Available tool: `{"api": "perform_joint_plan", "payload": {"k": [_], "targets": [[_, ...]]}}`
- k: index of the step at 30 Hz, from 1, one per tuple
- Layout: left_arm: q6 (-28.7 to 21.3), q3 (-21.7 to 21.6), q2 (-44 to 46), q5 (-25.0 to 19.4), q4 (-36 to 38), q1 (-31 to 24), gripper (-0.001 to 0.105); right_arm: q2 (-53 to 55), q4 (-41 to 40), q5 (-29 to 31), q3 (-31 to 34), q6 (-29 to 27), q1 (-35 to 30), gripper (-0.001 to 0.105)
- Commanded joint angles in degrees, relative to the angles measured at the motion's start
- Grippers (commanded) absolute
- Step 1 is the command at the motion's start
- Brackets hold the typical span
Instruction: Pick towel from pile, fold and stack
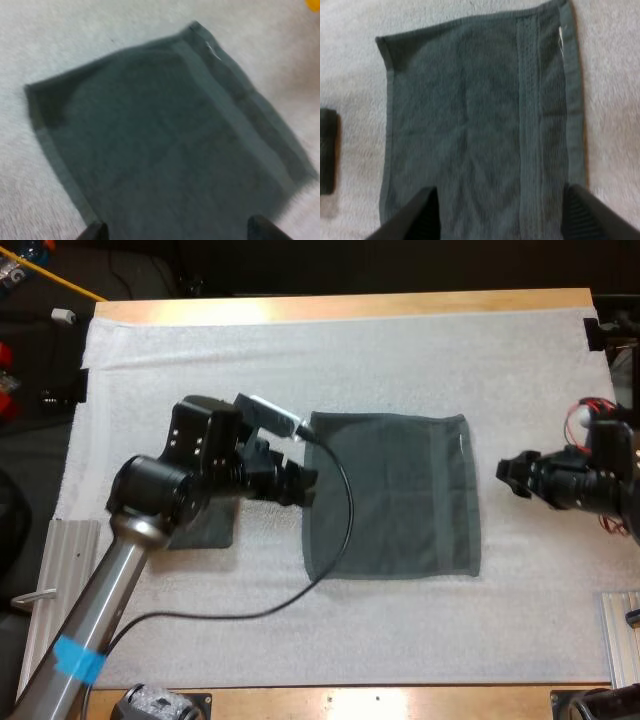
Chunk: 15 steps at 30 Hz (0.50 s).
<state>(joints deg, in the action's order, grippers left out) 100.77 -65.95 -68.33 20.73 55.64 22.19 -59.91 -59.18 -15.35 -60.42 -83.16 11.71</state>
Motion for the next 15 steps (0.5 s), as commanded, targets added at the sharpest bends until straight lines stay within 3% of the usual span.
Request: {"api": "perform_joint_plan", "payload": {"k": [1, 5, 10, 15], "targets": [[0.0, 0.0, 1.7, 0.0, 2.1, 1.1, 0.056, 1.6, -2.0, 0.2, -0.4, -0.7, 0.0, 0.052], [0.5, 1.0, 4.9, -1.4, 4.8, 4.4, 0.056, 4.9, -4.6, 0.2, -0.4, -0.7, 0.0, 0.052], [1.0, 2.8, 8.2, -8.5, 8.1, 8.9, 0.056, 7.8, -8.3, 0.2, -0.4, -0.9, 0.0, 0.052], [3.0, 5.7, 11.3, -8.9, 9.6, 10.7, 0.056, 10.1, -12.5, 0.2, 0.0, -1.0, 0.0, 0.052]]}}
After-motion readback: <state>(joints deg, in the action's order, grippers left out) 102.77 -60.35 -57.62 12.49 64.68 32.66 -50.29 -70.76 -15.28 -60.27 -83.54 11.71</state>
